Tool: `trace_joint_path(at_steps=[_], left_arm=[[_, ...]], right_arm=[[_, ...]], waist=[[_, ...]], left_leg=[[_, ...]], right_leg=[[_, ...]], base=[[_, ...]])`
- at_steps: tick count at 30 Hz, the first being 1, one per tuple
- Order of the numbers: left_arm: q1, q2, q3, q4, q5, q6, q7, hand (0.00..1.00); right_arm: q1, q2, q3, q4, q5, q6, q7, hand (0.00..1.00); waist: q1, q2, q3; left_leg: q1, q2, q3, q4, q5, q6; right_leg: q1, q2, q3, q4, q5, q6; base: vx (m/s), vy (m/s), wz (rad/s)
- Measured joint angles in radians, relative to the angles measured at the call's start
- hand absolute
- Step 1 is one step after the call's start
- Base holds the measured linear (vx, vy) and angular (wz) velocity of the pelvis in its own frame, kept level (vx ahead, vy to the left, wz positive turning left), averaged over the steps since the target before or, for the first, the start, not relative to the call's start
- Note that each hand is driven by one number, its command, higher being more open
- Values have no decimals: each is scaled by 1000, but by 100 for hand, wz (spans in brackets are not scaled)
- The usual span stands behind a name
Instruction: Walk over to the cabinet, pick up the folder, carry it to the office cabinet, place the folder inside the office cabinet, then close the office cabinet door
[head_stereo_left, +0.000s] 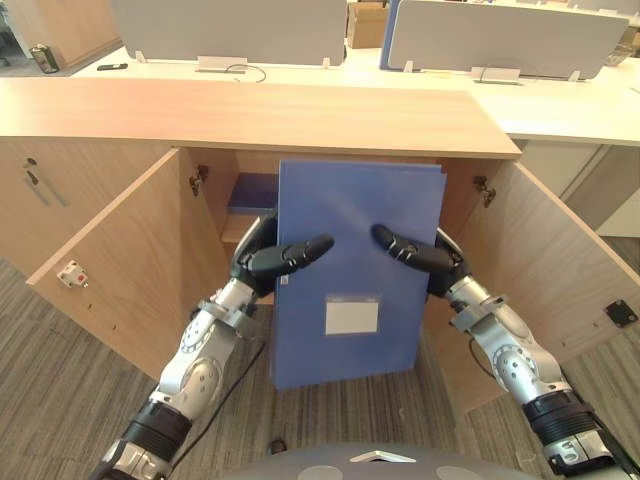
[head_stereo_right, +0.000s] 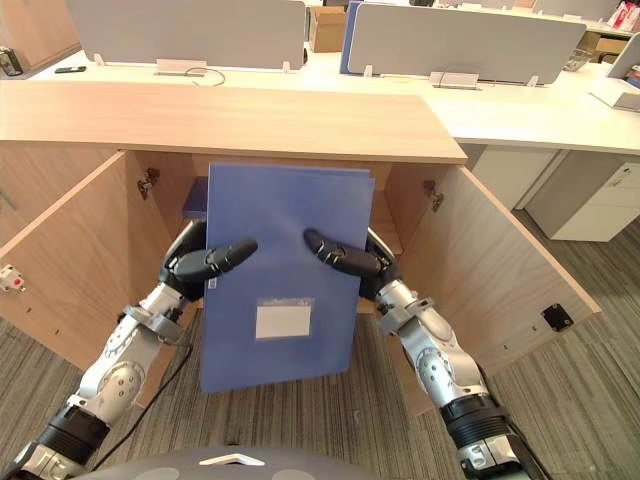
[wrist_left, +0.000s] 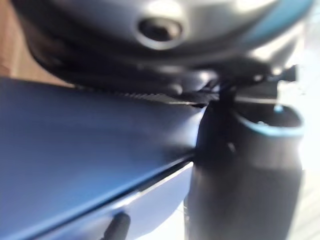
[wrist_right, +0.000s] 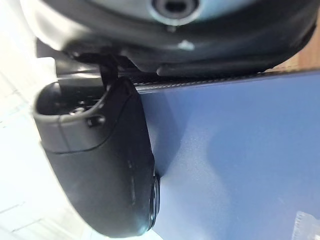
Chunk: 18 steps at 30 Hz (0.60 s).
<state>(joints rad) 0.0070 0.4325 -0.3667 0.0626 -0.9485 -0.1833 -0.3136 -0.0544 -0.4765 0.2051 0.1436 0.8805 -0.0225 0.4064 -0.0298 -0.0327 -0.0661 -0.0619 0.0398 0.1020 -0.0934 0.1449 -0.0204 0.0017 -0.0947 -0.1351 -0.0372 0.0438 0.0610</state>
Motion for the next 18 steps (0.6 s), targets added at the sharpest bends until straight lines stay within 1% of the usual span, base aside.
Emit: trace_joint_path(at_steps=[2,4,5,6,8,11,12,16,18], left_arm=[[26,8,-23,34,13,35,-1,100],[47,23,-58,73,27,70,-21,100],[59,22,-78,105,59,89,-32,100],[75,18,-90,132,83,114,-36,100],[101,3,-104,162,124,144,-37,100],[128,-27,-107,212,172,153,-33,100],[132,-39,-107,235,178,166,-24,100],[165,-70,-109,302,212,191,7,100],[172,-81,-110,330,211,194,24,100]], right_arm=[[2,6,-8,37,-34,17,-5,0],[2,10,-20,55,-60,22,-18,0],[2,11,-30,66,-70,25,-29,0],[2,17,-44,85,-80,25,-43,0],[2,23,-65,119,-81,25,-66,0],[2,45,-125,130,-93,25,-100,0],[2,52,-152,130,-103,25,-115,0],[-15,96,-261,128,-65,13,-151,0],[-32,96,-278,128,-57,7,-168,0]], waist=[[-2,0,9],[-1,1,25],[-1,2,32],[-4,4,35],[-9,6,42],[-19,15,65],[-25,19,69],[-37,26,74],[-41,27,76]], left_leg=[[0,3,-1,0,-1,-1],[0,7,-3,0,-4,-5],[-1,8,-4,0,-4,-5],[-1,6,-8,0,-9,-12],[-1,5,-14,0,-9,-13],[-4,2,-19,0,-8,-13],[-5,1,-22,0,-8,-13],[-5,-2,-23,0,-10,-13],[-5,-4,-23,0,-7,-10]], right_leg=[[-1,3,0,2,-2,-1],[-2,6,-1,4,-7,0],[-3,7,-2,4,-8,-1],[-1,8,-5,4,-11,-1],[-1,7,-10,6,-14,3],[-1,4,-15,7,-14,6],[-1,2,-18,7,-14,9],[0,-1,-20,5,-17,11],[0,-2,-21,5,-17,12]], base=[[0,0,0],[-18,-5,0],[-38,-7,4],[-29,-5,7],[-2,1,8],[-1,12,5],[14,10,6],[30,2,1],[16,-2,0]])
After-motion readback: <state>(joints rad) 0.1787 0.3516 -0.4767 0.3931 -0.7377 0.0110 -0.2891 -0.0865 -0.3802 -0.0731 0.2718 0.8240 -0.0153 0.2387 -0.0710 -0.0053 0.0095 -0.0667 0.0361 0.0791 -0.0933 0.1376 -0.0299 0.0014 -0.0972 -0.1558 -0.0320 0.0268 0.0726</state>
